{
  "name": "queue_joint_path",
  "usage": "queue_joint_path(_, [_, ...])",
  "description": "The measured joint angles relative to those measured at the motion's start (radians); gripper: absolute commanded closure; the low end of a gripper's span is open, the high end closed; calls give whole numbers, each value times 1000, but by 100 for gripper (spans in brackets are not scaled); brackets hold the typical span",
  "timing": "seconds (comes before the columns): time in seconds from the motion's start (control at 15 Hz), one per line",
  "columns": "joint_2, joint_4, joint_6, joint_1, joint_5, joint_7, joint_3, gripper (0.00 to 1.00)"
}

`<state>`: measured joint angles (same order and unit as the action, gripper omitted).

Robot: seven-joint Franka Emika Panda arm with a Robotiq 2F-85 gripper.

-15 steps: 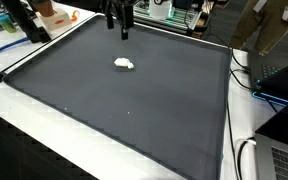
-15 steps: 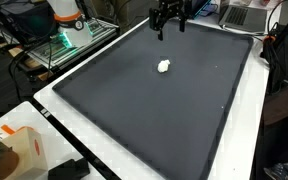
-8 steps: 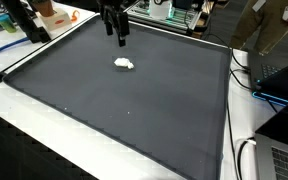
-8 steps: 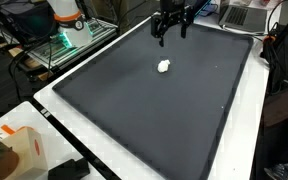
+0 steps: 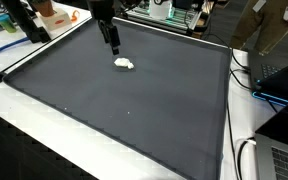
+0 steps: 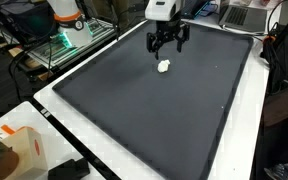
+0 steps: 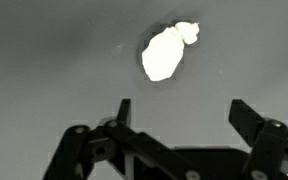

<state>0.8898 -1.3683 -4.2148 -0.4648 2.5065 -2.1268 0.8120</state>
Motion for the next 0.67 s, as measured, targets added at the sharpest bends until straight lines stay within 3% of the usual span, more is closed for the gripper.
queue_joint_path(0.67, [121, -30, 0, -80, 0, 95, 42, 0])
